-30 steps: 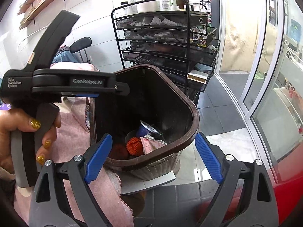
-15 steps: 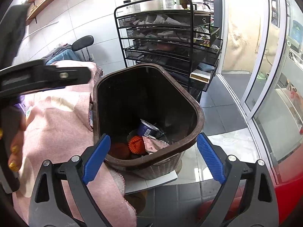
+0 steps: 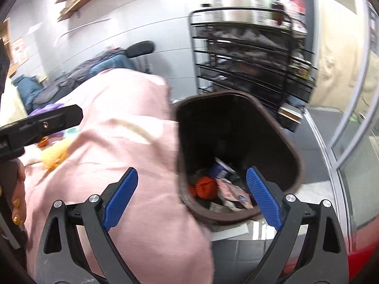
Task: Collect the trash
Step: 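Move both tools back over the table toward the remaining trash, then grasp the purple wipes bag with the left tool while the right tool grasps the yellow foam net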
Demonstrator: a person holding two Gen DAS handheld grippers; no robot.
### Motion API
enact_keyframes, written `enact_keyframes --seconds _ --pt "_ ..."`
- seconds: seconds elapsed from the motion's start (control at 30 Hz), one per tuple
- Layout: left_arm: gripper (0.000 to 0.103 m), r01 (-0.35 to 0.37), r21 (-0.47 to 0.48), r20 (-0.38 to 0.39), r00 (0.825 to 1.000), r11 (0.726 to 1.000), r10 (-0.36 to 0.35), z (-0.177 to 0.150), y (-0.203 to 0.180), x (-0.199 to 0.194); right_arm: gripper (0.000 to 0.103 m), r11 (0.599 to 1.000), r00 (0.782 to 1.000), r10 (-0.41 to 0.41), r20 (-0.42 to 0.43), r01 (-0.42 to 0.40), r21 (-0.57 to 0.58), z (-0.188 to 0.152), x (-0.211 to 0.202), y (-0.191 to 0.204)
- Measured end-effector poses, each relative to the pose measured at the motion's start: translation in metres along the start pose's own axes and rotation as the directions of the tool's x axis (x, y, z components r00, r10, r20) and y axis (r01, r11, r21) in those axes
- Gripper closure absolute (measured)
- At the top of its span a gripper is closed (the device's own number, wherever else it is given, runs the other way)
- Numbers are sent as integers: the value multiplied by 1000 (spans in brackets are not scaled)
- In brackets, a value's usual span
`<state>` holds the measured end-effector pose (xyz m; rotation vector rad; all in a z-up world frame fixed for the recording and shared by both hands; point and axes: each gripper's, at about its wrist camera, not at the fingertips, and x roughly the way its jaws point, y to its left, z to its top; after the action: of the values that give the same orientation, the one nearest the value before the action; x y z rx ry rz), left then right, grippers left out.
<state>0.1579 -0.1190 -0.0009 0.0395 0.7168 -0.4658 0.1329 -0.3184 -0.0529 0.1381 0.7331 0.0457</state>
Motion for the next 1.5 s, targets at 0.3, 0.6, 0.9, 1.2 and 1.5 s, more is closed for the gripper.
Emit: enact_keyframes --seconds 0.3,0.6,0.9,1.2,1.5 --pt "9 -120 -129 29 992 984 125 -18 64 -36 10 970 984 169 -50 -175 -167 8 8 80" --pt "9 -247 -260 10 966 933 259 -41 136 -68 10 897 952 275 -137 -306 -321 15 18 156" --pt "10 -313 -355 -32 946 881 324 -59 193 -84 10 817 932 290 -218 -359 -450 23 34 216" --pt "10 -327 -355 -75 944 876 321 -54 222 -71 18 769 925 227 -306 -363 -526 23 63 247" --pt "20 -294 -349 -85 955 890 283 -38 239 -48 57 761 913 220 -344 -382 -525 18 79 251"
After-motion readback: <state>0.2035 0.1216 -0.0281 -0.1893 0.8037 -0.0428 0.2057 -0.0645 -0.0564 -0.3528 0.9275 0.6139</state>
